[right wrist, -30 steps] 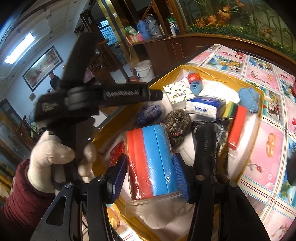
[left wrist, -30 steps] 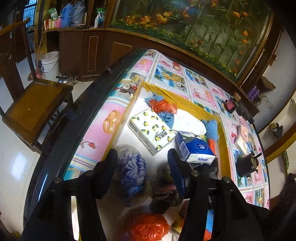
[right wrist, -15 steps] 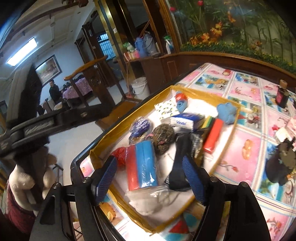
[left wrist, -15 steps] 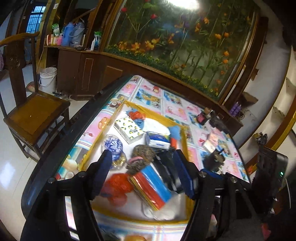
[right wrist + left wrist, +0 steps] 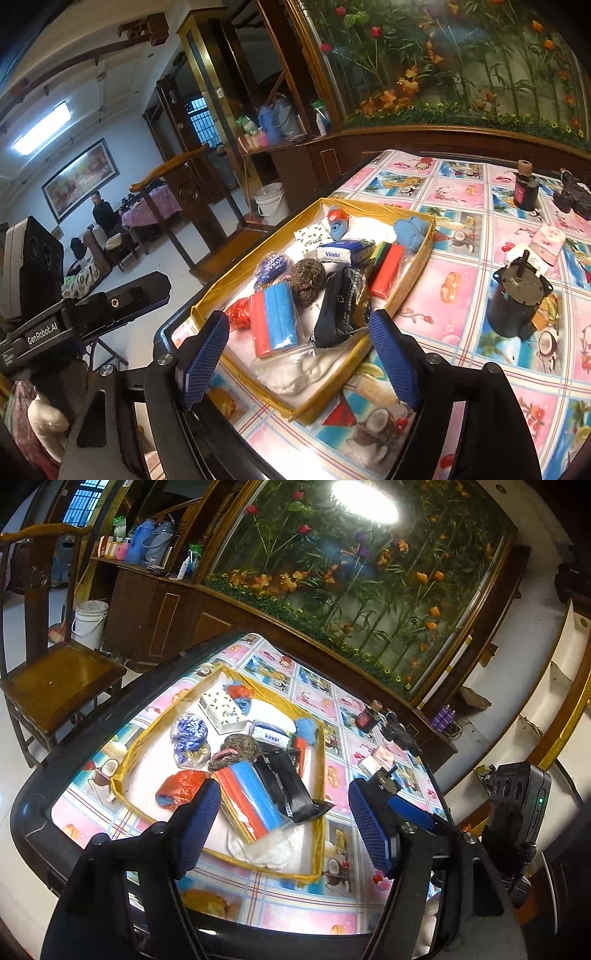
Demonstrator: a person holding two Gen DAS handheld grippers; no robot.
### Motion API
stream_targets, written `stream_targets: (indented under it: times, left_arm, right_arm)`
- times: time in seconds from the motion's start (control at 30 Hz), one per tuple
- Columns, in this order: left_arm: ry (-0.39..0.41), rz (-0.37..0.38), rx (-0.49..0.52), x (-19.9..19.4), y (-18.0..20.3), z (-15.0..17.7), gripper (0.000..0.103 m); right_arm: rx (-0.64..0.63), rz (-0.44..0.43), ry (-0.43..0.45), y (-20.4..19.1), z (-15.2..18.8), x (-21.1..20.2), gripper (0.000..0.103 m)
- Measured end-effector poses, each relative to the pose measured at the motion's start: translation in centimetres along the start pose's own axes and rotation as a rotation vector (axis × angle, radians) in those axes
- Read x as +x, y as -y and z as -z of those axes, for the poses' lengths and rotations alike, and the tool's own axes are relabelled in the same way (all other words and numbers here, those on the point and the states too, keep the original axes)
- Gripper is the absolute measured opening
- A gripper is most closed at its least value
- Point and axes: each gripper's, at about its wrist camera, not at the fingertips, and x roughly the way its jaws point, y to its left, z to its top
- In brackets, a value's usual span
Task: Organize soft objects
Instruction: 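Withdraw both tools toward the pink tissue pack and white paper pack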
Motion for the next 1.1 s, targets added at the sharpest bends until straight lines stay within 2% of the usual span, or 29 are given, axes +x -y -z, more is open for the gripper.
stream_targets:
  times: [0.37,0.5,0.73,1.1]
  left_arm:
    - [0.016,-0.010,0.080,-0.5,2.5,1.4,0.071]
    - [0.023,-0.032,0.143,-0.3,3.7,1.8,0.071]
    - [0.002,-0.020,0.201,0.5,5.4,2.4,0.071]
    - [-0.050,-0.004,0.228,2.1,7.0,3.6,0.071]
  right_arm:
    - [0.017,0.027,0.057,0.9,1.0,-3.1,0.081]
    - [0.038,0.040,0.072,2.1,1.4,-4.2,0.081]
    - [0.091,0.104,0.102,5.3,1.9,-6.4,0.082]
    - [0.213,0.212,0.163,11.1,3.3,-11.3,0.082]
